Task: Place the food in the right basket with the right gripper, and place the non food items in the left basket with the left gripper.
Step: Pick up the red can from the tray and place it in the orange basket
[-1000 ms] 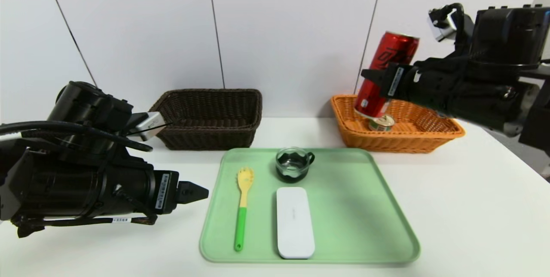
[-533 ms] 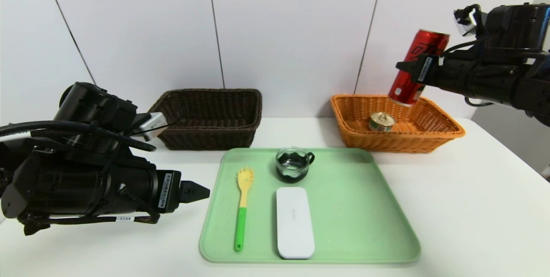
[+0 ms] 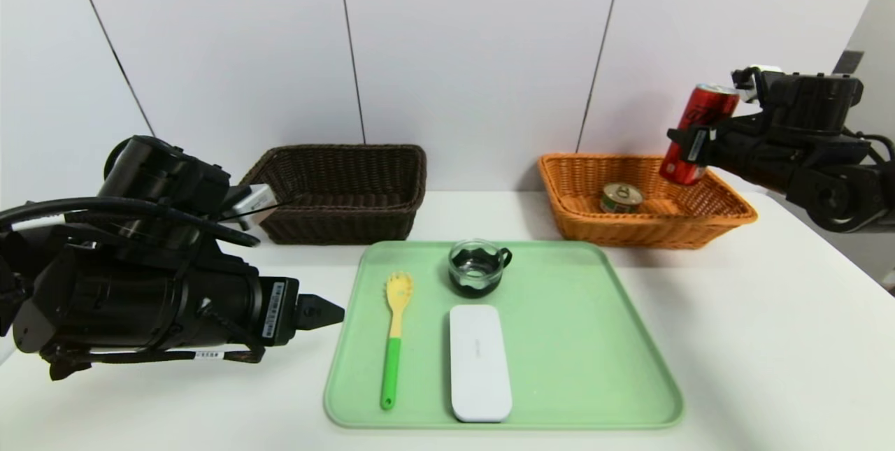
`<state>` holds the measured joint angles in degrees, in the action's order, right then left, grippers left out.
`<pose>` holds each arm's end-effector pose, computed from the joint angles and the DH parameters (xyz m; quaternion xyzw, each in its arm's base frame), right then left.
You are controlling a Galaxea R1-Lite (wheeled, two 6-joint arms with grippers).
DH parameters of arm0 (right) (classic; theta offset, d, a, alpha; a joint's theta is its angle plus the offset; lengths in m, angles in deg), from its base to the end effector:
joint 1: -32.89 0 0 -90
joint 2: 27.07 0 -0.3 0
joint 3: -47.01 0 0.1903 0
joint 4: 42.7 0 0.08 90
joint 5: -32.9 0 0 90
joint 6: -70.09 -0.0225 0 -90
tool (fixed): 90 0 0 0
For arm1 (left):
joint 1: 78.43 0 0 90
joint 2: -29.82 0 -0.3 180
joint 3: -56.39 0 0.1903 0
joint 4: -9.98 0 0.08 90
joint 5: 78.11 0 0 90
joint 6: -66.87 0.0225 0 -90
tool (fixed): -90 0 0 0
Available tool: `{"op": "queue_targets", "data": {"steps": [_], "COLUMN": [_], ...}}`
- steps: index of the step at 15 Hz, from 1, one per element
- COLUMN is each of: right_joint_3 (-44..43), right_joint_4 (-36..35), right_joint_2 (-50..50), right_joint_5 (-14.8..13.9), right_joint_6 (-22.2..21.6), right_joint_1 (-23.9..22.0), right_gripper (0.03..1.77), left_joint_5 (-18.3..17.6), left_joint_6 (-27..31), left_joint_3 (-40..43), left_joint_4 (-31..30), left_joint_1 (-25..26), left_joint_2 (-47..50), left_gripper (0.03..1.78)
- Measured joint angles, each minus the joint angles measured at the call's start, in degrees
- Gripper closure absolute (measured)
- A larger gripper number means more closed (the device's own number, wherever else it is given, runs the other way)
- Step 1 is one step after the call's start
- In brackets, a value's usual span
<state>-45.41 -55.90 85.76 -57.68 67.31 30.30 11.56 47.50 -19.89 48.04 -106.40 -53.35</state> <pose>0.3960 -0.0181 0.1973 0.0253 0.0622 -0.0291 0.9973 0.1994 -0.1060 0.2026 -0.0607 0.4039 -0.1602 0.8986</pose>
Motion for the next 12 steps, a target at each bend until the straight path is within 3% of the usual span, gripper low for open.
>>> {"op": "queue_targets", "data": {"steps": [12], "right_joint_3": [1.82], "right_joint_4": [-9.26], "right_joint_2": [9.44], "right_joint_5": [-0.02], "right_joint_6": [1.71], "right_joint_1": [-0.8], "right_gripper": [0.89], "left_joint_5": [0.0], "left_joint_6": [-0.11], "left_joint_3": [0.0], "left_joint_4": [-0.09], "left_joint_1": [0.0], "left_joint_2": [-0.37], "left_gripper": [0.12]}}
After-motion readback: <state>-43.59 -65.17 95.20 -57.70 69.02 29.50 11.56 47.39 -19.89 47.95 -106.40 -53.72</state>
